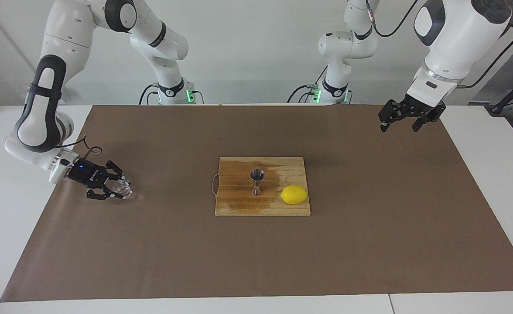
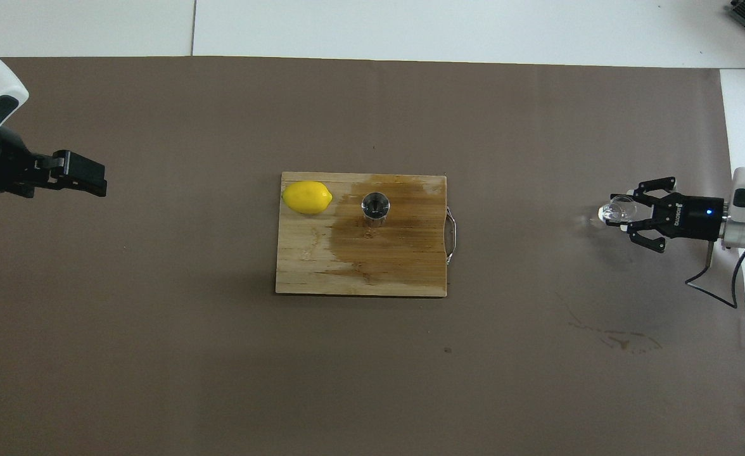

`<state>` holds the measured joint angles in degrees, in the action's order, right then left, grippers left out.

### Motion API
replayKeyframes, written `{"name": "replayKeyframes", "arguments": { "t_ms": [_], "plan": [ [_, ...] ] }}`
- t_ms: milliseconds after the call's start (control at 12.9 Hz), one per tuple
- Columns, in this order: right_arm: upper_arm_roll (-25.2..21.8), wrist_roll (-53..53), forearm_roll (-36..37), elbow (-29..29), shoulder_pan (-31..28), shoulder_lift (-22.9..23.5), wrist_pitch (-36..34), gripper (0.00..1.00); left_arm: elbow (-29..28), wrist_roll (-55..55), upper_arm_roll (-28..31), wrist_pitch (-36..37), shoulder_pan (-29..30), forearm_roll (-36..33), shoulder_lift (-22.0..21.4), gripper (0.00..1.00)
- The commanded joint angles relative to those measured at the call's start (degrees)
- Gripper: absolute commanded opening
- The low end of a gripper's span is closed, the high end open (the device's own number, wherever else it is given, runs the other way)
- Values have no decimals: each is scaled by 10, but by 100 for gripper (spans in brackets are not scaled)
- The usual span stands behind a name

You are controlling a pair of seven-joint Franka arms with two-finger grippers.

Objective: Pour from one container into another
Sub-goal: 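Lower the glass cup onto the table and open the right gripper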

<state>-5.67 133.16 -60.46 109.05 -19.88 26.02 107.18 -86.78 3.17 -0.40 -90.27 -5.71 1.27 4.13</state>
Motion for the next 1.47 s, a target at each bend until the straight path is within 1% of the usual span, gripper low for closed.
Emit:
{"name": "replayKeyframes", "arguments": {
  "t_ms": [0,232,387,465,542,775,852,1394],
  "plan": [
    [7,25,-26,19,-3,-4,23,0,-22,-1,2,-5,-2,-9,-18,100],
    [7,32,-33,29,-2,-6,29,3,-22,-1,2,-5,-2,-9,-18,100],
    [7,54,-53,41,-1,-7,44,10,-22,-1,2,-5,-2,-9,-18,100],
    [7,60,-56,42,-1,-6,44,15,-22,-1,2,-5,-3,-9,-18,100],
    [7,61,-56,42,-1,-6,41,27,-22,-1,2,-5,-2,-9,-18,100],
    [7,61,-51,39,0,-6,33,58,-22,-1,2,-5,-2,-9,-18,100],
    [7,61,-48,38,1,-6,24,61,-22,-1,2,-5,-2,-9,-18,100],
    [7,75,-11,37,1,-8,-6,61,-22,-1,2,-5,-2,-9,-18,100]
  ]
}}
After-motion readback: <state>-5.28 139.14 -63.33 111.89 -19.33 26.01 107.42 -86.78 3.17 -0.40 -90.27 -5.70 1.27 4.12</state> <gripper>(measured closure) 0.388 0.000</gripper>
